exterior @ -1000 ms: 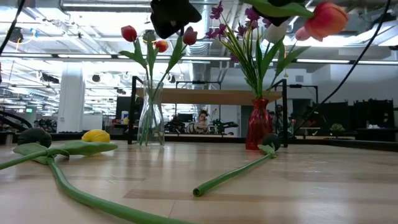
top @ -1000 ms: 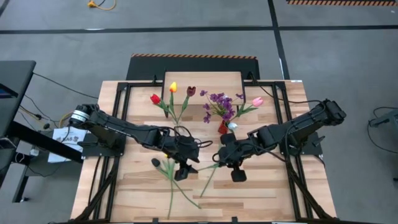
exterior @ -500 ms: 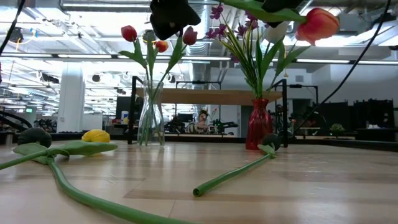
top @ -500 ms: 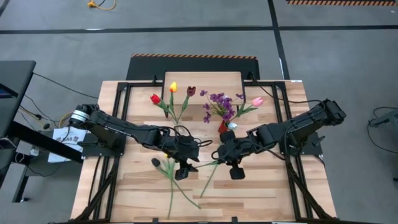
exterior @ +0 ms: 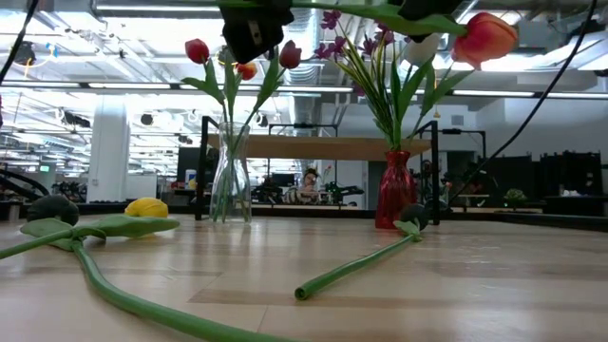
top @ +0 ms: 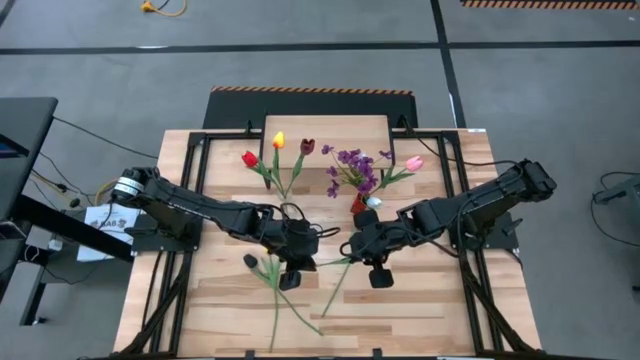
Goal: Pick and place flowers into a vace then onto a shelf
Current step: Put the orange flower into the transparent flower vase
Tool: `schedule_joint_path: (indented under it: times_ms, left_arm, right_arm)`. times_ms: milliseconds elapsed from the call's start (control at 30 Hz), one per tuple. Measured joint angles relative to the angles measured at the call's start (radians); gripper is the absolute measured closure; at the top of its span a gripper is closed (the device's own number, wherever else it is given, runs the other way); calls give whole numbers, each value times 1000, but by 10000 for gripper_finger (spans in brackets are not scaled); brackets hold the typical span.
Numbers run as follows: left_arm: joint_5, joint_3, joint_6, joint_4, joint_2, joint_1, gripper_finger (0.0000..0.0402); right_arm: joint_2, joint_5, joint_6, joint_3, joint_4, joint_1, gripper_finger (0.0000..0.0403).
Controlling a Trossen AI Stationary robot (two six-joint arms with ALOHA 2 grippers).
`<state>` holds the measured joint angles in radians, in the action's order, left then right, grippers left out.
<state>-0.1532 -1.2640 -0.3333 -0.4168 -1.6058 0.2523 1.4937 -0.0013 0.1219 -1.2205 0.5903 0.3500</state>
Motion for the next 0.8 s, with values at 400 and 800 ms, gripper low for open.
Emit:
schedule_joint_path:
  times_ms: [400, 800]
  left_arm:
    - [0, 0, 16, 1, 0, 0, 399]
    - [-4, 1, 19, 1, 2, 1, 401]
  right_arm:
    - [0, -1, 0, 0, 0, 1, 403]
    - [0, -15, 7, 1, -60, 2, 369]
